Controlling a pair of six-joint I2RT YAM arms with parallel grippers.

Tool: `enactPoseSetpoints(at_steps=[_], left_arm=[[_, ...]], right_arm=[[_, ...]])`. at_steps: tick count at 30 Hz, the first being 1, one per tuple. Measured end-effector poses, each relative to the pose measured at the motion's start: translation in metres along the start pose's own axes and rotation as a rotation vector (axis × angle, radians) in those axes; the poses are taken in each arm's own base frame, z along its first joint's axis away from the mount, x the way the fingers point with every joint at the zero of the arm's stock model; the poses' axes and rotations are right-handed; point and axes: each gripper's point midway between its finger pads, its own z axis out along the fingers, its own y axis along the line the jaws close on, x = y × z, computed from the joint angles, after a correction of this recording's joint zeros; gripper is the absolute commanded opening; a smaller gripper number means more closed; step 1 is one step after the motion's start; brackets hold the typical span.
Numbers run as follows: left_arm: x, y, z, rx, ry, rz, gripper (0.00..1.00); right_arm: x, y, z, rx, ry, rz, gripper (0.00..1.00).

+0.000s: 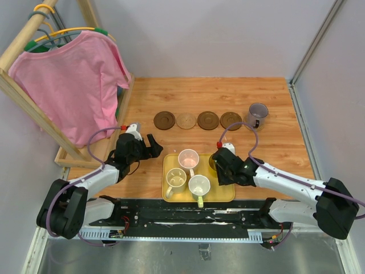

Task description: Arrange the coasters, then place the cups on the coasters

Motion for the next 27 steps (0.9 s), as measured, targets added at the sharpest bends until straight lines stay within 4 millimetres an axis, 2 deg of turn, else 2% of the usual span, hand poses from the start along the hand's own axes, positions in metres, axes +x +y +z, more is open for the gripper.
enactPoseSetpoints(at_steps=[7,16,23,27], left_arm=[[0.0,0.0,0.0,0.0,-0.001,0.0,0.96],[0.006,0.004,0.0,-0.007,0.012,-0.002,0.96],[0.006,0.003,0.0,-0.006,0.01,-0.002,0.96],[0.006,0.003,0.0,-0.006,0.009,-0.002,0.96]], right_arm=[[-0.005,0.002,0.001,-0.004,-0.022,0.005,0.02],[-0.007,0.002,0.002,-0.002,-0.029,0.005,0.01],[-0.007,-0.008,-0.006,0.058,-0.015,-0.036,0.01],[-0.025,-0.011,-0.021,0.098,-0.037,-0.069,0.01]])
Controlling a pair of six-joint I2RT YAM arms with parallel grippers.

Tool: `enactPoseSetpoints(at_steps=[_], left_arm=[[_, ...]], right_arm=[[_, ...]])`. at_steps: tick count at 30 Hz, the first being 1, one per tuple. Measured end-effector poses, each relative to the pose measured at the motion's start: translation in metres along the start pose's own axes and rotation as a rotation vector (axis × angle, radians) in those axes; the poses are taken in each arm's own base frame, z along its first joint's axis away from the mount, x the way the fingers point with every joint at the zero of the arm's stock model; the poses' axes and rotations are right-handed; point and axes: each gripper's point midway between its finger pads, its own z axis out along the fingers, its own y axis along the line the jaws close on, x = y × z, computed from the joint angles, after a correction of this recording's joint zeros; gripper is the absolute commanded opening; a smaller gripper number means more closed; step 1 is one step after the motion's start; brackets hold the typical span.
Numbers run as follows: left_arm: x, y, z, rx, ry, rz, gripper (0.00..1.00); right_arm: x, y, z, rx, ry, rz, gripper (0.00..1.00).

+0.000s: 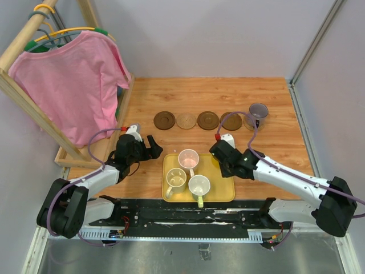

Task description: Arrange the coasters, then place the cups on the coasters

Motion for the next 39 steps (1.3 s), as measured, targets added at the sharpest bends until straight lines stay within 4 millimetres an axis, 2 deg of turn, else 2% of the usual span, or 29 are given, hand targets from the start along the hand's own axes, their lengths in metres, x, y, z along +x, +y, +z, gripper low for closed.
enactPoseSetpoints(at_steps=[4,8,12,21,27,33,39], left_arm=[[0.0,0.0,0.0,0.0,0.0,0.0,0.96],[0.0,0.0,0.0,0.0,0.001,0.0,0.96],[0.001,0.0,0.002,-0.002,0.009,-0.001,0.96],[-0.002,-0.001,0.007,-0.002,0.018,0.002,0.96],[-0.017,-0.008,0.01,0.009,-0.01,0.01,0.96],[-0.018,-0.009,0.011,0.009,-0.012,0.011,0.96],[-0.016,-0.007,0.015,-0.002,0.004,0.013,0.96]], right_arm=[[-0.041,-0.002,-0.017,0.047,-0.088,-0.027,0.01],[-0.068,-0.007,-0.022,0.104,-0.128,-0.05,0.01],[-0.095,-0.02,-0.015,0.164,-0.134,-0.036,0.01],[-0.155,-0.077,0.017,0.279,-0.143,0.047,0.01],[-0.172,-0.1,0.052,0.28,-0.101,0.075,0.01],[-0.17,-0.12,0.081,0.241,-0.054,0.127,0.01],[-0.174,-0.123,0.099,0.2,-0.042,0.135,0.01]])
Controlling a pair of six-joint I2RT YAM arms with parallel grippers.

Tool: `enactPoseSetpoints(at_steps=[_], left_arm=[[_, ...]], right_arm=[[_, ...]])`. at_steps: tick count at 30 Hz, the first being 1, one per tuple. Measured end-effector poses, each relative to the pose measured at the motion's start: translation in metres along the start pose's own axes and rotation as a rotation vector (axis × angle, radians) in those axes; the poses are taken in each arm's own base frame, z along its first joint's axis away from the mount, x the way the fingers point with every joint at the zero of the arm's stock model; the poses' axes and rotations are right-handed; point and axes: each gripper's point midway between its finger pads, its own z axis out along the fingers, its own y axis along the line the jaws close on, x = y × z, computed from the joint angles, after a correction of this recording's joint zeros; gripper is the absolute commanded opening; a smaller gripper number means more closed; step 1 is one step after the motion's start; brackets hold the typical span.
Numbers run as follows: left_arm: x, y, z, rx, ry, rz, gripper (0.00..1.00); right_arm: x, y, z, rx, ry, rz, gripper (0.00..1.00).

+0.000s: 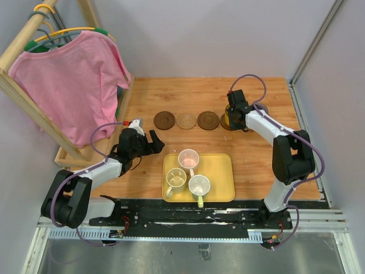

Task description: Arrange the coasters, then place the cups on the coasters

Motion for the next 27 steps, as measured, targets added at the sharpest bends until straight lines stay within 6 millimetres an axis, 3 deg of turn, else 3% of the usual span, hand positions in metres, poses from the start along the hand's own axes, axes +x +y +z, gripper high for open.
enactPoseSetpoints(at_steps=[11,27], left_arm=[[0.003,0.002,0.003,-0.007,0.014,0.006,0.96],[0.006,0.004,0.005,-0.012,0.024,0.005,0.96]], right_arm=[[-0.011,0.006,0.018,-0.052,-0.002,0.004,0.01],[-0.005,0.007,0.03,-0.074,0.03,0.01,0.01]])
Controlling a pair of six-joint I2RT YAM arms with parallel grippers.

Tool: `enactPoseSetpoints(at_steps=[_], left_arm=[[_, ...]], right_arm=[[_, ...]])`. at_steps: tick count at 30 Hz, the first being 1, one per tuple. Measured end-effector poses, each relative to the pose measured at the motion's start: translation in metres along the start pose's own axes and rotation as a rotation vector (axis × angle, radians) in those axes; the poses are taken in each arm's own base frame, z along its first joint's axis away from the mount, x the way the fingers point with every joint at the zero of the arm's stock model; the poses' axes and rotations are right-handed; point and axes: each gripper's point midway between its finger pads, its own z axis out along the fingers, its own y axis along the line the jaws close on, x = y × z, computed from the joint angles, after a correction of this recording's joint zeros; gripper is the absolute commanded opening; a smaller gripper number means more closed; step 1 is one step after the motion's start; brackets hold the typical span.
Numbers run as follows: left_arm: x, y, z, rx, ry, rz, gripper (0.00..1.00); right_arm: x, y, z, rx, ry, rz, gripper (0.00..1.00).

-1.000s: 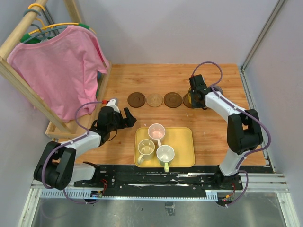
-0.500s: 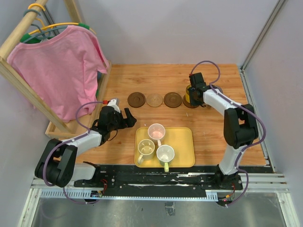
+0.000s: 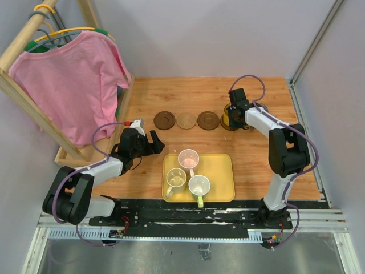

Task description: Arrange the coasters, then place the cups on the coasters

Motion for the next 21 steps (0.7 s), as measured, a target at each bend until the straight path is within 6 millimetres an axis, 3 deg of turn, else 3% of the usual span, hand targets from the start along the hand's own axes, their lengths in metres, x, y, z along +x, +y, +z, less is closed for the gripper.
enactPoseSetpoints(at_steps=[3,9,13,21], left_arm=[[0.0008,0.0005,0.0004,-0.001,0.003,0.0,0.96],[0.002,0.0012,0.0009,-0.004,0.007,-0.001,0.96],[0.002,0.0012,0.0009,-0.004,0.007,0.0,0.96],[0.002,0.0012,0.0009,-0.004,0.007,-0.001,0.96]], right_arm=[[-0.0001,-0.0009,0.0003,-0.004,0.001,0.005,0.02],[0.0,-0.0002,0.0003,-0.008,0.002,0.015,0.28],[-0.0041,0.0011,0.001,-0.012,-0.014,0.027,0.37],[-0.0056,0.0017,0.0008,-0.014,-0.02,0.035,0.39]])
